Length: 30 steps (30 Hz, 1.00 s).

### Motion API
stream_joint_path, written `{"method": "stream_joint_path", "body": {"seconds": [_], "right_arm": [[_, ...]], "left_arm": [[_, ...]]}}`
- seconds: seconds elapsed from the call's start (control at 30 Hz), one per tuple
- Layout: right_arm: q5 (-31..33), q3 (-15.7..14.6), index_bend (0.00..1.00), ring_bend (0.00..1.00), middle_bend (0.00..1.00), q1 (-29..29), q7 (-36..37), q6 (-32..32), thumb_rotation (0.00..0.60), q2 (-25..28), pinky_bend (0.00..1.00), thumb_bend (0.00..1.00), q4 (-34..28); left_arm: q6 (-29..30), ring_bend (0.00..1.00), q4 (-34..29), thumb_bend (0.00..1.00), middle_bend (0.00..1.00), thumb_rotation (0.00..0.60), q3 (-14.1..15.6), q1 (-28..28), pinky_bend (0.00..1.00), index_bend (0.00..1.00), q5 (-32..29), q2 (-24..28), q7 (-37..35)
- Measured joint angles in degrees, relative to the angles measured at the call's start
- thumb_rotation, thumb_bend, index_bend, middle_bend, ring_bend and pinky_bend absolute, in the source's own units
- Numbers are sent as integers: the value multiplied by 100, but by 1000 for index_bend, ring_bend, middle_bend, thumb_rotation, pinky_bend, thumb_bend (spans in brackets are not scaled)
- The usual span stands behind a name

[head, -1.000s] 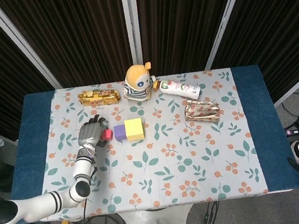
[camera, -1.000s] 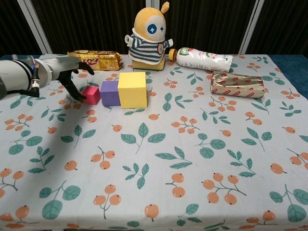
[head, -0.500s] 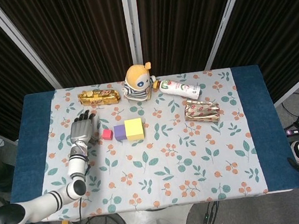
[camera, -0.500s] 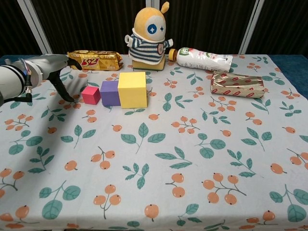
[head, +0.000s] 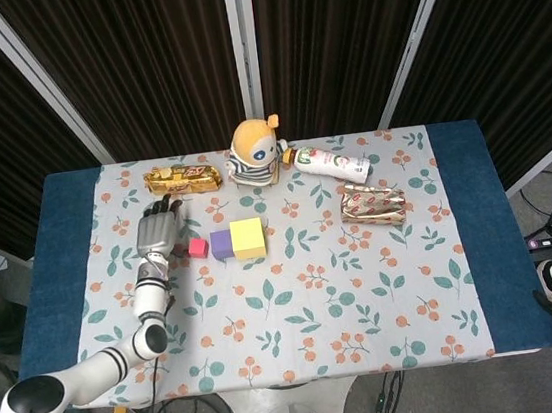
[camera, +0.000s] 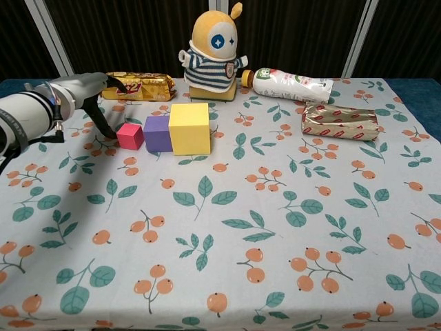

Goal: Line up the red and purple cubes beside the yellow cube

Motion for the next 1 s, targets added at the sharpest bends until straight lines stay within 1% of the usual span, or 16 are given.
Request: {"method": "stream_joint_path", "body": {"seconds": [0.43, 1.0], "right_arm": [[-4, 5, 45, 0, 130, -5, 17, 4, 600, 2, 114, 148, 12], [23, 12, 45, 0, 130, -16, 46, -7, 600, -2, 114, 149, 37]], "left_arm": [[-7, 94, -309, 176, 118, 600, -180, 19, 164, 192, -143, 43, 180], [-122, 94, -40, 176, 118, 600, -170, -77, 163, 192, -42, -74, 338]]}}
